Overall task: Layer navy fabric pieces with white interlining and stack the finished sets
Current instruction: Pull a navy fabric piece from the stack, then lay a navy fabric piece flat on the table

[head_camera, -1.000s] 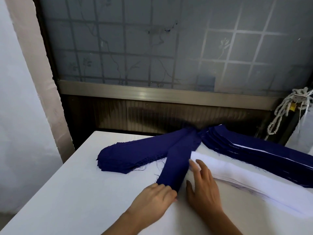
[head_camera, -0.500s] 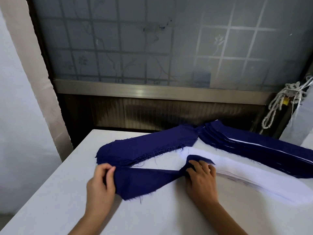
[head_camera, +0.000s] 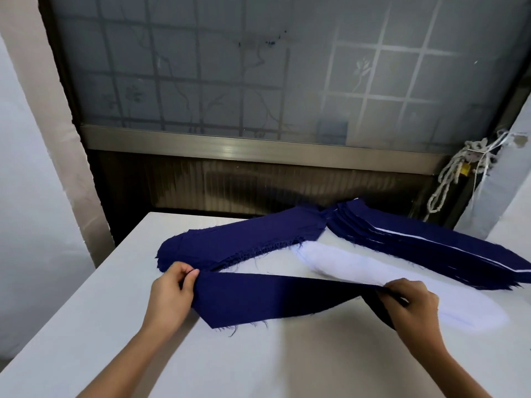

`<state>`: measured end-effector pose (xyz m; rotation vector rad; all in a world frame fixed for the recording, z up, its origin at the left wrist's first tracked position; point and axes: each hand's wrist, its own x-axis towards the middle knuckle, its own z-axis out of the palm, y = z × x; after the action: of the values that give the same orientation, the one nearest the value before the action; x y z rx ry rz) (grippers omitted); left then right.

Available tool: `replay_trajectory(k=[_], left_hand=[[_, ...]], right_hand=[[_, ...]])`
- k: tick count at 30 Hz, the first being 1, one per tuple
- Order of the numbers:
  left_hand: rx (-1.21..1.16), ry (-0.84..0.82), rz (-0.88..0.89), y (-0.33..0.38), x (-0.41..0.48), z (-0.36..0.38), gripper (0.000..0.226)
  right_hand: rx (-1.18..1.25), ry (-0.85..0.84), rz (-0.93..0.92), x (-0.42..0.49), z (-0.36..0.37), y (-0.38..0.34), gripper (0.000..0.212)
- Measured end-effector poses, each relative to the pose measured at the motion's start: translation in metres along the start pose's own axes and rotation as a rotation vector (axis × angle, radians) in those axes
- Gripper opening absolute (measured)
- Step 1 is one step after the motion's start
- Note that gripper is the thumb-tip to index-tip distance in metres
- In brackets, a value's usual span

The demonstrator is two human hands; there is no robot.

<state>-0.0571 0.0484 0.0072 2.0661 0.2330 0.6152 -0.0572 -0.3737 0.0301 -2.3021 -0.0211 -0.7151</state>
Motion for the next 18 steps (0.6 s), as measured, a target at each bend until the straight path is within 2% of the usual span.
replay_trajectory(k=[3, 6, 11, 13, 16, 18], left_hand=[[0.077, -0.075, -0.002, 0.002, 0.001, 0.016, 0.018], [0.107, -0.185, -0.022, 0.000, 0.004, 0.029, 0.019], [0.151, -0.188, -0.005, 0.000, 0.005, 0.039, 0.019], [0.110, -0.159, -0.009, -0.002, 0.004, 0.039, 0.019], [0.059, -0.213, 0.013, -0.005, 0.001, 0.036, 0.016], [0.114, -0.290, 0.078, -0.009, -0.004, 0.033, 0.023]], right_hand=[[0.354, -0.095, 0.316, 0.001, -0.011, 0.020, 0.022], [0.490, 0.010, 0.536, -0.001, -0.016, 0.036, 0.018], [0.303, -0.010, 0.571, -0.011, -0.009, 0.052, 0.033], [0.189, 0.039, 0.562, -0.011, -0.006, 0.055, 0.030], [0.029, 0.092, 0.514, -0.011, -0.004, 0.049, 0.007], [-0.007, 0.078, 0.514, -0.011, -0.004, 0.046, 0.019]])
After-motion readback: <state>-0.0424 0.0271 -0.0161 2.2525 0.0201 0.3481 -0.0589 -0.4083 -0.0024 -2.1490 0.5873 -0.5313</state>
